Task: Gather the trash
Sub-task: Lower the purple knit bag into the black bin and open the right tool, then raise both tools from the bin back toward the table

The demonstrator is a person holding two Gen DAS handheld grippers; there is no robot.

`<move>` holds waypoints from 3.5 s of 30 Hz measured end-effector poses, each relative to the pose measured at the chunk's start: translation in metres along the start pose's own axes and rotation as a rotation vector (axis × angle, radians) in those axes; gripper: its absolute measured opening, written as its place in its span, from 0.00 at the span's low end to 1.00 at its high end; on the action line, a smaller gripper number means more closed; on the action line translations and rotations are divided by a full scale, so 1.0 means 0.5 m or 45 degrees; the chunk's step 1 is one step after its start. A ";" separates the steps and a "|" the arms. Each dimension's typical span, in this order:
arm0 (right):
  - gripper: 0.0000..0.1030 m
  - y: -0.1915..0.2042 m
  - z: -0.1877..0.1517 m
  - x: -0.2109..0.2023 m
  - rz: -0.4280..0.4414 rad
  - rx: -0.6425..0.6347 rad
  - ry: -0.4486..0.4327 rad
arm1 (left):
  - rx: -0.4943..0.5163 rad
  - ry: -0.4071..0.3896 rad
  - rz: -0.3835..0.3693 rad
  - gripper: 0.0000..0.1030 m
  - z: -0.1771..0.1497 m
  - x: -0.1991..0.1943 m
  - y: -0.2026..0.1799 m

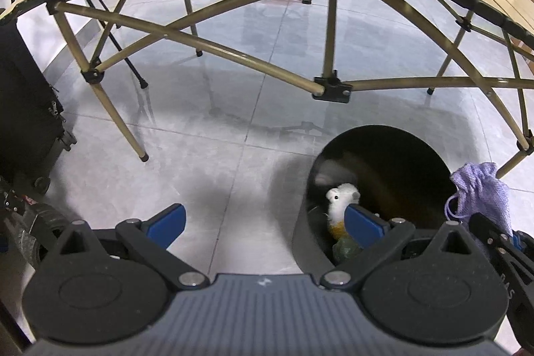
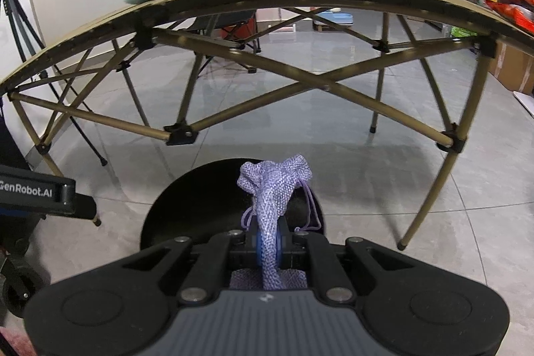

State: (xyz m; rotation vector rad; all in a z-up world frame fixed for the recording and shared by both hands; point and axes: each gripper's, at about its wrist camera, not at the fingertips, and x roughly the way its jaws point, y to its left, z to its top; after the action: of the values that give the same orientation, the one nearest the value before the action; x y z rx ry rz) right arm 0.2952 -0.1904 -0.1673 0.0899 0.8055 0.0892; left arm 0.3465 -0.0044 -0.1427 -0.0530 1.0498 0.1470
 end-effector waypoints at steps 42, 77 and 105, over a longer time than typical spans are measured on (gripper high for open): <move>0.07 0.096 0.009 0.170 0.027 -0.014 0.198 | -0.135 0.124 0.131 1.00 -0.016 0.047 0.136; 1.00 0.066 0.022 0.133 -0.024 0.078 0.189 | -0.131 0.049 0.104 1.00 -0.014 0.011 0.117; 1.00 -0.017 0.141 -0.184 0.075 0.017 -0.386 | -0.071 -0.400 -0.049 1.00 0.055 -0.208 0.035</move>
State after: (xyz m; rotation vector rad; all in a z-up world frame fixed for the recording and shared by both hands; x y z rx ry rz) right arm 0.2834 -0.2125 -0.0538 0.1365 0.5007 0.1226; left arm 0.3167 0.0060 -0.0382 -0.0973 0.7307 0.1445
